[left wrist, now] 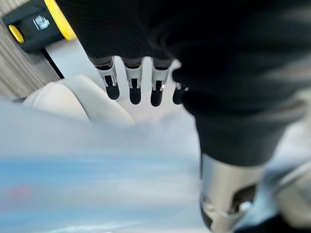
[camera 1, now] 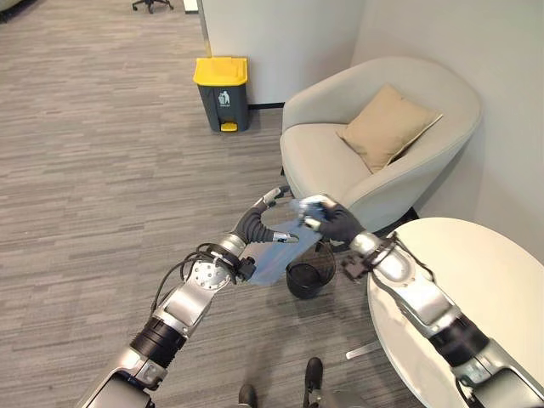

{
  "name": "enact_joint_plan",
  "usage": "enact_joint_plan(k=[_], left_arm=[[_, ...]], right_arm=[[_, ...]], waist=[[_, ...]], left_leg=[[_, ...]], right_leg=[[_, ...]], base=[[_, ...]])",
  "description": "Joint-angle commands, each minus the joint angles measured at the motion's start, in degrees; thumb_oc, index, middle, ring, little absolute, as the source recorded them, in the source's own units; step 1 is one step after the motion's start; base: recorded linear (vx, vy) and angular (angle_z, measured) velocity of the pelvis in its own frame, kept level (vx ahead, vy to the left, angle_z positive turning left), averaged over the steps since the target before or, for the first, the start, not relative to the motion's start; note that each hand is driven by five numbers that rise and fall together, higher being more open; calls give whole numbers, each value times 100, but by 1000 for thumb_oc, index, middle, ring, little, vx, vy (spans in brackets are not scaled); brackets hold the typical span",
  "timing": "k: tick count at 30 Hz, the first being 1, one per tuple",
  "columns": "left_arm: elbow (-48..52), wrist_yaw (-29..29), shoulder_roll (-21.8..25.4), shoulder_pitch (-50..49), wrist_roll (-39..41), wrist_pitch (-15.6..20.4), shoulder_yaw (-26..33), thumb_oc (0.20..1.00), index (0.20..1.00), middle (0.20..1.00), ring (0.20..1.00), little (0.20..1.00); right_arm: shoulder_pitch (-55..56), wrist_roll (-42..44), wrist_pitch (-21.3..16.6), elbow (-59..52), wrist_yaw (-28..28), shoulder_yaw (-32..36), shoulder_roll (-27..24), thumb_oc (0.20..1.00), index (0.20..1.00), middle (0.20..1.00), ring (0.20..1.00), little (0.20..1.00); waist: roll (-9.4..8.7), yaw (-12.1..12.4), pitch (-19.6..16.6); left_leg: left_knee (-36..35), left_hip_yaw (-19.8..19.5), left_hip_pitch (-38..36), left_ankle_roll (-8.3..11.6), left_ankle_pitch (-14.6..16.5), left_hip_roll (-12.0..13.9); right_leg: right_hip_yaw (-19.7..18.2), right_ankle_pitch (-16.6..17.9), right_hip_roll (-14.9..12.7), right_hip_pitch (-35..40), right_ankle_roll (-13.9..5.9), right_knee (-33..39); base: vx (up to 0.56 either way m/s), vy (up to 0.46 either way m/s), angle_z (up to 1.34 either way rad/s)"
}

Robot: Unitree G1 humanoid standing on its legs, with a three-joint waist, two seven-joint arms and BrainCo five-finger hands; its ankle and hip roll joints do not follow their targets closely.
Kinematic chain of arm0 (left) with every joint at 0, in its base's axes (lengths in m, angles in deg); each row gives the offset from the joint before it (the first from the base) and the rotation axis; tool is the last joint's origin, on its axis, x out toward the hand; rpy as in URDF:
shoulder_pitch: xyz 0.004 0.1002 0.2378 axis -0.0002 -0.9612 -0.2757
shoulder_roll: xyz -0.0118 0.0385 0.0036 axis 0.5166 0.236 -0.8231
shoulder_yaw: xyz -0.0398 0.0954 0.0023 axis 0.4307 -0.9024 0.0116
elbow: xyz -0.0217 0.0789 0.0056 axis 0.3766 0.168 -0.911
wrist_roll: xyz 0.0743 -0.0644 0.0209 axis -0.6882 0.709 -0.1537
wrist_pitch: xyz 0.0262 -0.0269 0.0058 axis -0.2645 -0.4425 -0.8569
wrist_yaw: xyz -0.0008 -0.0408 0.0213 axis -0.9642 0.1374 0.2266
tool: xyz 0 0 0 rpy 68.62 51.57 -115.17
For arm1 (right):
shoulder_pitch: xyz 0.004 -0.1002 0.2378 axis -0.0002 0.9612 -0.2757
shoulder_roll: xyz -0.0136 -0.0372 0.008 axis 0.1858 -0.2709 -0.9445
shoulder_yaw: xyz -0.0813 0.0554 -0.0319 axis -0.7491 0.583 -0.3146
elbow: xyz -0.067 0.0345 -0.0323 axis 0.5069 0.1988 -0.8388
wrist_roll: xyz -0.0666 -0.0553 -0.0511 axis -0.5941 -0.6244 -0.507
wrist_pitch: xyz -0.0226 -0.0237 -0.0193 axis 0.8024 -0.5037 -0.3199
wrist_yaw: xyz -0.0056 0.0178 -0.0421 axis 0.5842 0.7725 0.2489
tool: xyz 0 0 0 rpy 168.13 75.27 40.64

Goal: Gather garbage on tea table into small bin, then transfer packed bag to large trash can.

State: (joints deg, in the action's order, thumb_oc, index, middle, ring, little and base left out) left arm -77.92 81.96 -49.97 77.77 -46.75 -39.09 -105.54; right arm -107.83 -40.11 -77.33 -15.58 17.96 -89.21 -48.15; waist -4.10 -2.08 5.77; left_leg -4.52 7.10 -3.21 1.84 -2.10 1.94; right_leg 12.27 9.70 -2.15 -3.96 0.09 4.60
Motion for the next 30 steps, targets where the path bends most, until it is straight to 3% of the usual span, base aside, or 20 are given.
enact_joint_plan(k=[1,16,23,30], left_arm=[[-298,-43,-19,60,213,159,-222,1000,1000,1000,1000,1000],[-821,-120,-335,-55,-191,-36,-531,1000,1000,1000,1000,1000],[-1454,300,-480,-5,-838,-127,-495,1000,1000,1000,1000,1000],[-1577,521,-683,137,-853,-136,-574,1000,1000,1000,1000,1000]], right_arm=[[-560,333,-310,51,139,149,336,200,200,200,200,200],[-1032,524,-332,-156,330,151,597,200,200,200,200,200],[-1212,803,-424,-370,332,-4,880,200,200,200,200,200],[-1417,1005,-450,-372,341,-305,1309,200,200,200,200,200]], waist=[[-142,47,-236],[-284,101,-274],[-293,106,-330],[-333,166,-323]], left_leg=[[-48,-35,168,107,407,-2],[-48,-11,128,48,448,-12],[-43,43,81,22,462,-27],[-34,7,88,9,464,-32]], right_leg=[[-488,-1178,-179,414,-634,-317],[-559,-1144,-179,432,-658,-322],[-600,-1118,-182,435,-662,-318],[-560,-1129,-204,432,-654,-341]], base=[[33,15,-2],[0,7,-4],[1,16,-2],[-1,2,0]])
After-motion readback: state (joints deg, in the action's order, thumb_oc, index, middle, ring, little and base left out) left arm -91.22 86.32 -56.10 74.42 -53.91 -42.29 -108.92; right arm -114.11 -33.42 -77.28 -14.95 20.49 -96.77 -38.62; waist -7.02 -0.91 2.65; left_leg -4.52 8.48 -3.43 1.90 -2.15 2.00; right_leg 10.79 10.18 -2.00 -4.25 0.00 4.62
